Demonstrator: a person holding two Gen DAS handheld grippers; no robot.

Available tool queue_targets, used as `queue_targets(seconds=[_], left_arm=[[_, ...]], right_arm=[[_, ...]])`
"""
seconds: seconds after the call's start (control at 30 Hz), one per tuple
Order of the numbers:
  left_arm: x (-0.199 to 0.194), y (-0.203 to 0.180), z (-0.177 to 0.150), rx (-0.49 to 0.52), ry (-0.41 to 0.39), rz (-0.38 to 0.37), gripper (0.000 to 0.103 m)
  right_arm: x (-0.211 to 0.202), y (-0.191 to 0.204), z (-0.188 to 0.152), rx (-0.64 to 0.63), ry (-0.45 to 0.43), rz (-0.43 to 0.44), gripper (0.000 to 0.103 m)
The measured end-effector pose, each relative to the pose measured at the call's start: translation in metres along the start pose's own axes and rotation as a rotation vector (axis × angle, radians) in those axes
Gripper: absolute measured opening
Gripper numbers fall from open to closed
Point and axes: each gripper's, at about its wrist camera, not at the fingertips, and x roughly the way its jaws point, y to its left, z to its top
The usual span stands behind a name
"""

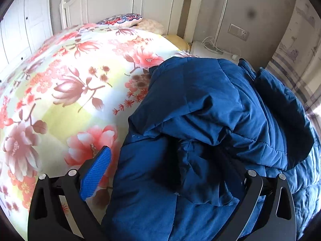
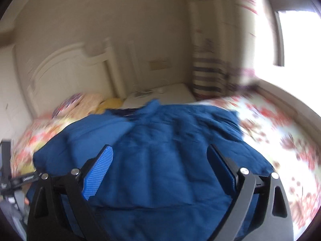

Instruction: Fold large clothes

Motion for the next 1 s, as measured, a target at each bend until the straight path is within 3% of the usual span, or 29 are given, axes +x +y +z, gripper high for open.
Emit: queue_targets(seconds=[0.13, 0.23, 0.33, 0.4, 0.43, 0.47, 0.53, 0.6, 0.67, 0.73, 0.8, 0.87, 1.0], left_arm=[[-0.002, -0.001, 0.0, 0.007, -0.006, 0.015, 0.099], [-0.002, -0.001, 0.0, 0.01, -0.007, 0.024, 0.099], [-0.001, -0.001, 0.0, 0.008, -0.002, 0.024, 0.099], [0.0, 0.002, 0.001, -0.004, 0.005, 0.013, 0.099], [0.001, 0.003, 0.001, -0.009, 0.009, 0.007, 0.099], [0.002, 0.003, 0.001, -0.013, 0.012, 0.003, 0.099], [0.002, 0.004, 0.001, -0.015, 0.012, 0.0, 0.099], [0.002, 0.004, 0.001, -0.018, 0.013, -0.003, 0.099], [0.003, 0.005, 0.001, -0.022, 0.017, -0.009, 0.099], [0.003, 0.005, 0.001, -0.023, 0.016, -0.011, 0.099], [0.003, 0.005, 0.001, -0.022, 0.014, -0.008, 0.099], [0.003, 0.005, 0.001, -0.024, 0.016, -0.009, 0.099], [0.003, 0.004, 0.001, -0.021, 0.014, 0.0, 0.099]], right_arm=[[0.021, 0.09, 0.029, -0.298, 0.025, 0.037, 0.094], [0.069, 0.15, 0.037, -0.493, 0.167, -0.011, 0.09], [0.116, 0.185, 0.023, -0.683, 0.281, -0.11, 0.082], [0.139, 0.197, 0.007, -0.807, 0.272, -0.197, 0.071], [0.144, 0.196, 0.004, -0.814, 0.282, -0.196, 0.045], [0.142, 0.188, 0.007, -0.754, 0.284, -0.142, 0.035], [0.12, 0.162, 0.025, -0.561, 0.207, -0.044, 0.026], [0.082, 0.1, 0.048, -0.205, 0.126, 0.123, 0.025], [0.055, 0.027, 0.05, 0.124, 0.054, 0.219, 0.025], [0.038, -0.052, 0.031, 0.414, 0.038, 0.21, 0.025], [0.039, -0.094, 0.009, 0.538, 0.097, 0.191, 0.032], [0.052, -0.12, -0.017, 0.593, 0.21, 0.207, 0.041], [0.057, -0.138, -0.038, 0.659, 0.194, 0.292, 0.041]])
